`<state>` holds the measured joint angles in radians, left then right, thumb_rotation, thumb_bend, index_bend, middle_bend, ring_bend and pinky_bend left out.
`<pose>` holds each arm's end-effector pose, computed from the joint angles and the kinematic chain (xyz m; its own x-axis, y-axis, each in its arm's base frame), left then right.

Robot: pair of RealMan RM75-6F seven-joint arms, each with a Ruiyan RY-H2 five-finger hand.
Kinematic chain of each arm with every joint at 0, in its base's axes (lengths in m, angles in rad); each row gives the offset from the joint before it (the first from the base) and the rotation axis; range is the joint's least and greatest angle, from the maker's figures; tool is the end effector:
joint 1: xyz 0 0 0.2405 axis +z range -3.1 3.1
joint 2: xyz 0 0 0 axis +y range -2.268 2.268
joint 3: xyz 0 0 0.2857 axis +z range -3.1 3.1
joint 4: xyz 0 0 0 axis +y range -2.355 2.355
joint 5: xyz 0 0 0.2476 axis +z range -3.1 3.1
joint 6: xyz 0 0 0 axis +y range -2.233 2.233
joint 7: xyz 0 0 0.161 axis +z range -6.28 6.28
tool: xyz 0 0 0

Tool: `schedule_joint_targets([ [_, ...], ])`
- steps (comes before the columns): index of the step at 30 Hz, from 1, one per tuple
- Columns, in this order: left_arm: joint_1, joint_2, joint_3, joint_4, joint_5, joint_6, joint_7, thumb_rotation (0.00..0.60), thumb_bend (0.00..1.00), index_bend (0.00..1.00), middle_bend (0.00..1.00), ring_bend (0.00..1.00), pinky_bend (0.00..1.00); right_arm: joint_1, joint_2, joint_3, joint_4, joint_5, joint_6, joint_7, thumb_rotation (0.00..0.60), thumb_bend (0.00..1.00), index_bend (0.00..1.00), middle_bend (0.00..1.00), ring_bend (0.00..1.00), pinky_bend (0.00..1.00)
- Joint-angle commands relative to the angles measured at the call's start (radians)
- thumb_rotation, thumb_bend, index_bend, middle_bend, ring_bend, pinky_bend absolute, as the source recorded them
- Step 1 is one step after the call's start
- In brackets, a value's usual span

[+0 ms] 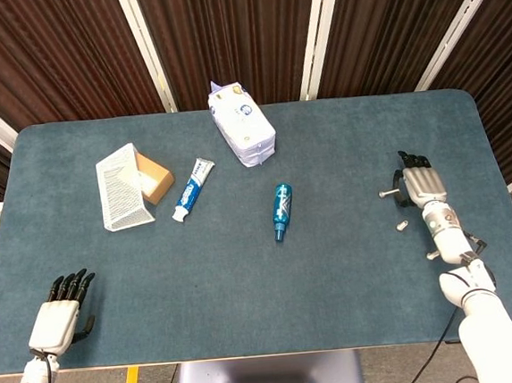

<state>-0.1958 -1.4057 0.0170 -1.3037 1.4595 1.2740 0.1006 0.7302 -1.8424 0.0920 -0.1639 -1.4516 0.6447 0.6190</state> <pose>-0.3843 0.2273 0.0245 0.5116 0.2203 0.8305 0.8586 -0.0935 -0.5041 -0.3978 -0.4907 0.0242 0.4543 -0.2756 0.8471 -0.8738 0.0472 0.4840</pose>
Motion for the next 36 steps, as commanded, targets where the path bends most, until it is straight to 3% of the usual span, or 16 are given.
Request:
schedule_joint_targets([
  [1,0.001,0.004,0.001,-0.004,0.002,0.003,-0.004,0.600,0.42,0.00,0.00,0.00,0.02,-0.001,0.006,0.001,-0.005,0.001,0.005,-0.005,0.600,0.50,0.64,0.10,0.00,0.01],
  [36,0.000,0.027,0.007,-0.021,0.016,0.008,-0.042,0.600,0.42,0.00,0.00,0.00,0.02,0.021,0.021,0.005,-0.088,0.004,0.066,-0.163,0.600,0.50,0.63,0.10,0.00,0.01],
])
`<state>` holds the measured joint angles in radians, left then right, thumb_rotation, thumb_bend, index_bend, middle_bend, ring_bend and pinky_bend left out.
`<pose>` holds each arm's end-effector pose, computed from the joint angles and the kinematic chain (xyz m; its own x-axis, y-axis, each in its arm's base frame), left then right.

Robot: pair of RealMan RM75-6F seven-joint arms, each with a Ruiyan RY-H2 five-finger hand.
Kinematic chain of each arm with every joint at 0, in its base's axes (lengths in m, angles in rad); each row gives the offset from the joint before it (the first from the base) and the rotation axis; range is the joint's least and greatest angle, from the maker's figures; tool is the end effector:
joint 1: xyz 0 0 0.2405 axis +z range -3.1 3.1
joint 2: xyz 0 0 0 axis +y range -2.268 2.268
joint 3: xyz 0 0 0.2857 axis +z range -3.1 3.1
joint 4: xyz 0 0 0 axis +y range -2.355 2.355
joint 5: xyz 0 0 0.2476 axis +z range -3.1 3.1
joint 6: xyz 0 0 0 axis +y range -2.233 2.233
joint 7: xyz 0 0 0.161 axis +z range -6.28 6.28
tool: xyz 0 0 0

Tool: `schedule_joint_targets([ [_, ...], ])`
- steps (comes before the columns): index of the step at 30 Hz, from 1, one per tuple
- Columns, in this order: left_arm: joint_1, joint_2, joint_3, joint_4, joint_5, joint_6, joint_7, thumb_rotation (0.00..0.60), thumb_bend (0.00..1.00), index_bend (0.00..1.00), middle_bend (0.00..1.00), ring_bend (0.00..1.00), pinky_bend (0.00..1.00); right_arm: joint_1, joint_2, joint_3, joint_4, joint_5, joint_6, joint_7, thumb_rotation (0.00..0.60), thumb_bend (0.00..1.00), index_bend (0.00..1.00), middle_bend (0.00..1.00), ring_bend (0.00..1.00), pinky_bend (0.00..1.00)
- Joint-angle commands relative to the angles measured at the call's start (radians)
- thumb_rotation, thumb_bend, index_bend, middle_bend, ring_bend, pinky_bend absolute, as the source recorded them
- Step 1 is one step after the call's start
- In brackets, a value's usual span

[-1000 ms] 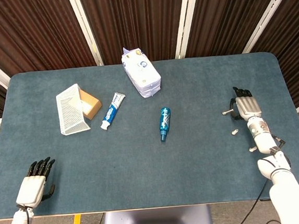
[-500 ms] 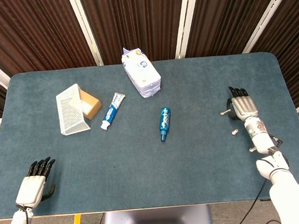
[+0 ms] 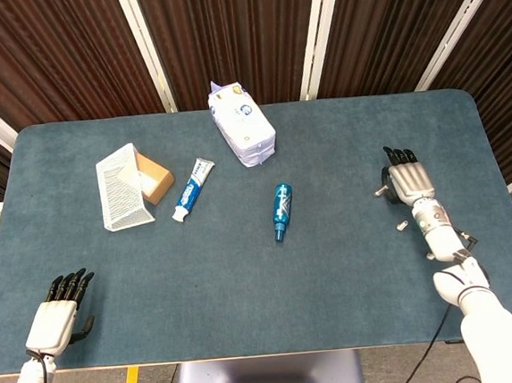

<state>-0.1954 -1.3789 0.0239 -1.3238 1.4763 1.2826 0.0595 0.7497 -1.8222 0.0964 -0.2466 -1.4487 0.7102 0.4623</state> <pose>-0.3825 0.2255 0.0321 0.4866 0.2197 0.8456 0.8734 -0.1013 -0.4763 -0.3708 -0.4972 0.0141 0.5585 -0.2365 0.7951 -0.8256 -0.0652 0.5605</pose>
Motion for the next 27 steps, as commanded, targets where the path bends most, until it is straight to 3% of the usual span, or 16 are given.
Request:
schedule_joint_targets([
  [1,0.000,0.002,0.000,-0.002,0.000,0.000,-0.001,0.600,0.42,0.00,0.00,0.00,0.02,0.002,0.002,0.000,-0.008,0.001,0.002,-0.012,0.600,0.50,0.63,0.10,0.00,0.01],
  [27,0.002,0.012,0.001,-0.015,0.003,0.004,-0.011,0.600,0.42,0.00,0.00,0.00,0.02,-0.004,0.023,0.005,-0.065,0.012,0.022,-0.054,0.600,0.50,0.56,0.10,0.00,0.01],
])
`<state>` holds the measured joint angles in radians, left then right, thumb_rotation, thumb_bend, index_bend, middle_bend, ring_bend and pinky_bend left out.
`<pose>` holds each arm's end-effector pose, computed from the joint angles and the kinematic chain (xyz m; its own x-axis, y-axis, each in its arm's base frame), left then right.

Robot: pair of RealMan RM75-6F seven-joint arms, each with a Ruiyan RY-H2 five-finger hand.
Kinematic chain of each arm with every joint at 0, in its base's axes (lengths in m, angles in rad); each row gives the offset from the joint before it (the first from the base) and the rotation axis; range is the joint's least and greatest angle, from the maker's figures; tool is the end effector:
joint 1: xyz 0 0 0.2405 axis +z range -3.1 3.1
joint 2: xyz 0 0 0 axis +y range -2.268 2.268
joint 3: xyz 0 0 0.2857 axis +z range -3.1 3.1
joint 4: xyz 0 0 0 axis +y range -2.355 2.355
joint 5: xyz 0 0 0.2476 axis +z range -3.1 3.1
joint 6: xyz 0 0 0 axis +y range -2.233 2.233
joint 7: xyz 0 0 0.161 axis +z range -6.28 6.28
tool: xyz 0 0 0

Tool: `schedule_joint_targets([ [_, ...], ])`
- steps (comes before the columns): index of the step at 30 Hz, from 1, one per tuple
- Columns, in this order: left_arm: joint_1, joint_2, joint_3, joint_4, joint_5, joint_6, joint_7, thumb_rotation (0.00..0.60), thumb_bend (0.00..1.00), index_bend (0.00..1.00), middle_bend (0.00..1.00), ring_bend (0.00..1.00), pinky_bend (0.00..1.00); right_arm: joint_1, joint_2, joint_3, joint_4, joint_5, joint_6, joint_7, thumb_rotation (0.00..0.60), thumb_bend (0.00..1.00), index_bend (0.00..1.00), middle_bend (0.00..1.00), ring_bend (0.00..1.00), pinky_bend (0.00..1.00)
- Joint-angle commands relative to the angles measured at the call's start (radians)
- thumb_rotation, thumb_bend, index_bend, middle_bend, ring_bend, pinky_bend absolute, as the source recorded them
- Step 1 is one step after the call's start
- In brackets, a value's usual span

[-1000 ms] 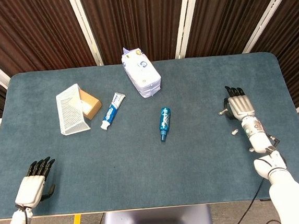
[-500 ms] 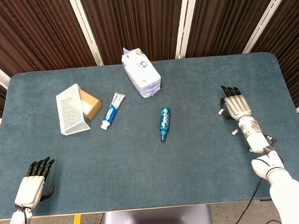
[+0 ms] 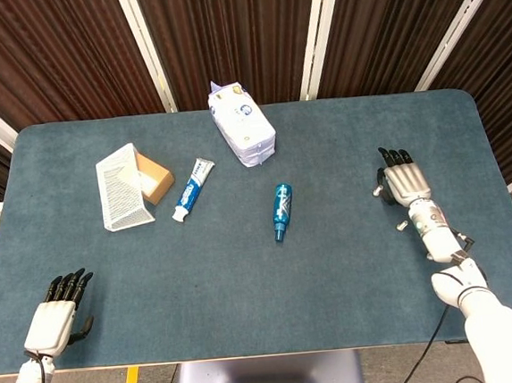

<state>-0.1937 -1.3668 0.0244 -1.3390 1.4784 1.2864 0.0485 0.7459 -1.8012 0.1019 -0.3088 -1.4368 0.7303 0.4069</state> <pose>-0.3809 0.2245 0.0354 0.4746 0.2188 0.8526 0.8801 -0.0994 -0.4643 -0.3646 -0.4947 0.0099 0.5710 -0.2295 0.7882 -0.8189 -0.0909 0.5668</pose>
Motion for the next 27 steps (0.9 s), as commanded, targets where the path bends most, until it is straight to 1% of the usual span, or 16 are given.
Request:
schedule_joint_targets([
  [1,0.000,0.000,0.000,0.000,0.001,0.000,0.000,0.600,0.42,0.00,0.00,0.00,0.02,-0.001,0.003,-0.001,-0.004,-0.001,0.004,0.001,0.600,0.50,0.55,0.10,0.00,0.01],
  [6,0.001,0.002,0.001,-0.003,0.004,0.004,-0.001,0.600,0.42,0.00,0.00,0.00,0.02,-0.011,0.019,-0.002,-0.016,-0.004,0.035,0.008,0.600,0.50,0.52,0.10,0.00,0.01],
  [8,0.003,0.004,0.001,-0.005,0.007,0.010,-0.002,0.600,0.42,0.00,0.00,0.00,0.02,-0.028,0.041,-0.003,-0.043,-0.008,0.076,0.032,0.600,0.50,0.49,0.10,0.00,0.01],
  [9,0.004,0.005,0.001,-0.007,0.008,0.014,-0.003,0.600,0.42,0.00,0.00,0.00,0.02,-0.040,0.054,-0.003,-0.061,-0.011,0.110,0.045,0.600,0.50,0.47,0.10,0.00,0.01],
  [11,0.007,0.008,0.000,-0.010,0.012,0.024,-0.005,0.600,0.42,0.00,0.00,0.00,0.02,-0.086,0.093,-0.007,-0.125,-0.024,0.220,0.070,0.600,0.50,0.41,0.10,0.00,0.01],
  [12,0.009,0.008,-0.001,-0.010,0.014,0.031,-0.006,0.600,0.42,0.00,0.00,0.00,0.02,-0.112,0.116,-0.014,-0.166,-0.034,0.274,0.072,0.600,0.50,0.35,0.08,0.00,0.01],
  [15,0.017,0.003,-0.007,-0.006,0.028,0.067,-0.008,0.600,0.42,0.00,0.00,0.00,0.02,-0.228,0.229,-0.043,-0.376,-0.061,0.461,0.002,0.600,0.50,0.15,0.00,0.00,0.00],
  [16,0.021,0.001,-0.009,-0.006,0.034,0.083,-0.009,0.600,0.43,0.00,0.00,0.00,0.02,-0.286,0.288,-0.055,-0.494,-0.063,0.533,-0.061,0.600,0.50,0.10,0.00,0.00,0.00],
  [17,0.023,-0.001,-0.011,-0.005,0.037,0.093,-0.009,0.600,0.43,0.00,0.00,0.00,0.02,-0.322,0.330,-0.061,-0.584,-0.057,0.569,-0.115,0.600,0.50,0.06,0.00,0.00,0.00],
  [18,0.027,-0.002,-0.012,-0.006,0.044,0.108,-0.009,0.600,0.43,0.00,0.00,0.00,0.02,-0.375,0.380,-0.077,-0.691,-0.052,0.618,-0.180,0.600,0.50,0.03,0.00,0.00,0.00],
  [19,0.031,-0.002,-0.012,-0.009,0.053,0.124,-0.007,0.600,0.43,0.00,0.00,0.00,0.02,-0.434,0.448,-0.103,-0.831,-0.048,0.666,-0.266,0.600,0.50,0.01,0.00,0.00,0.00],
  [22,0.041,0.003,-0.007,-0.020,0.078,0.161,-0.003,0.600,0.43,0.00,0.00,0.00,0.02,-0.534,0.586,-0.157,-1.096,-0.051,0.752,-0.401,0.600,0.50,0.00,0.00,0.00,0.00],
  [25,0.044,0.005,-0.005,-0.025,0.082,0.167,0.002,0.600,0.43,0.00,0.00,0.00,0.02,-0.555,0.606,-0.160,-1.142,-0.046,0.775,-0.414,0.600,0.50,0.00,0.00,0.00,0.00],
  [27,0.050,0.012,-0.001,-0.043,0.088,0.177,0.013,0.600,0.43,0.00,0.00,0.00,0.02,-0.596,0.622,-0.156,-1.203,-0.023,0.820,-0.421,0.600,0.50,0.00,0.00,0.00,0.00],
])
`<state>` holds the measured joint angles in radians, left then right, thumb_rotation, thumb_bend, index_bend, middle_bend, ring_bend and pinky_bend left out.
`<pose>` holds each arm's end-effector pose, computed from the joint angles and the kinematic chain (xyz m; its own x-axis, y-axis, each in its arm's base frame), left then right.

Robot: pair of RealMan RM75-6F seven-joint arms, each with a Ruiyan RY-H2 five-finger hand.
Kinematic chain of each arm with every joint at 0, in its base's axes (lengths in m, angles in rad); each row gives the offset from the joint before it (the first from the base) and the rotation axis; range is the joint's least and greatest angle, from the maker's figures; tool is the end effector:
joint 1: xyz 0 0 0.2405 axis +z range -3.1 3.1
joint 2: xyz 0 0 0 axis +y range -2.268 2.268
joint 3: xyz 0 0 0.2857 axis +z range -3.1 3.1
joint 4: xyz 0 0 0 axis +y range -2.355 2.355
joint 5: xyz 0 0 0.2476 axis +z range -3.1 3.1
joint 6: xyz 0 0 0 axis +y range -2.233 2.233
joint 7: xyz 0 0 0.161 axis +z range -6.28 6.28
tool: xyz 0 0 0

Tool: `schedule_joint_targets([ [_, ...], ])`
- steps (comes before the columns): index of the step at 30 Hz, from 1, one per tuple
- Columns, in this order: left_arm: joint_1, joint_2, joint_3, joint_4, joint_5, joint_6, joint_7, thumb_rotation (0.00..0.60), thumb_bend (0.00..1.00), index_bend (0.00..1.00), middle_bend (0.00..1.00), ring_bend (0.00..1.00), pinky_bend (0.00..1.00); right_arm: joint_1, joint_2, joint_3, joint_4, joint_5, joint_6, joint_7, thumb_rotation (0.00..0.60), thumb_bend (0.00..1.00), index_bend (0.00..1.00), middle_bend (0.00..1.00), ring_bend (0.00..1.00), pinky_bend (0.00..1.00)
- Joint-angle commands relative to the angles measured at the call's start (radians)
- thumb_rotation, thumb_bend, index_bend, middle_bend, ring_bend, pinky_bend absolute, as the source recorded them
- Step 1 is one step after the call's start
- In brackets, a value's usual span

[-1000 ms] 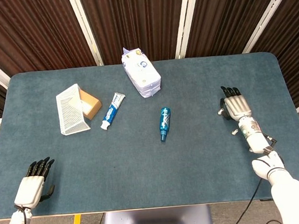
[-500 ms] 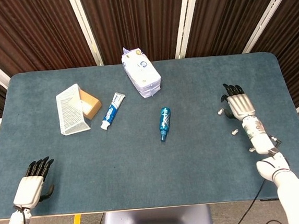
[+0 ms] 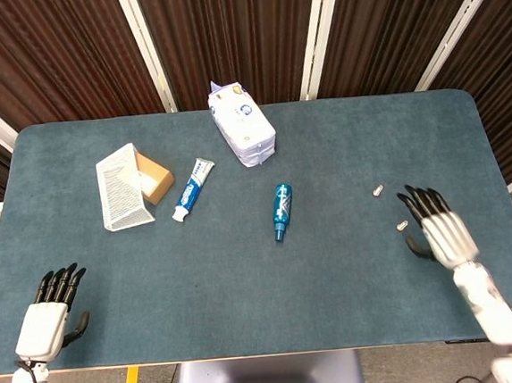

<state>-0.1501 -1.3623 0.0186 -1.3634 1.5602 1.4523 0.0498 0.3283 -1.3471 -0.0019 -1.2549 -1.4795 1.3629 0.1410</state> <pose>-0.3618 0.2115 0.0536 0.4600 0.0684 0.8853 0.8836 -0.1337 -0.4488 -0.3616 -0.2884 0.0700 0.4044 -0.0657 0.9122 -0.9037 -0.1823 0.3875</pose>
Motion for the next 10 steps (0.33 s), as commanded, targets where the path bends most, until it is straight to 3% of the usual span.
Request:
schedule_joint_targets([
  [1,0.012,0.017,0.011,-0.037,0.016,0.020,0.016,0.600,0.43,0.00,0.00,0.00,0.02,-0.195,0.190,-0.064,-0.297,0.014,0.199,-0.190,0.600,0.50,0.00,0.00,0.00,0.00],
  [3,0.029,0.040,0.020,-0.066,0.041,0.061,0.023,0.600,0.43,0.00,0.00,0.00,0.02,-0.221,0.215,-0.072,-0.342,-0.035,0.259,-0.209,0.600,0.50,0.00,0.00,0.00,0.00],
  [10,0.055,0.064,0.018,-0.089,0.069,0.126,0.030,0.600,0.43,0.00,0.00,0.00,0.01,-0.233,0.242,-0.067,-0.397,-0.025,0.216,-0.254,0.600,0.50,0.00,0.00,0.00,0.00],
])
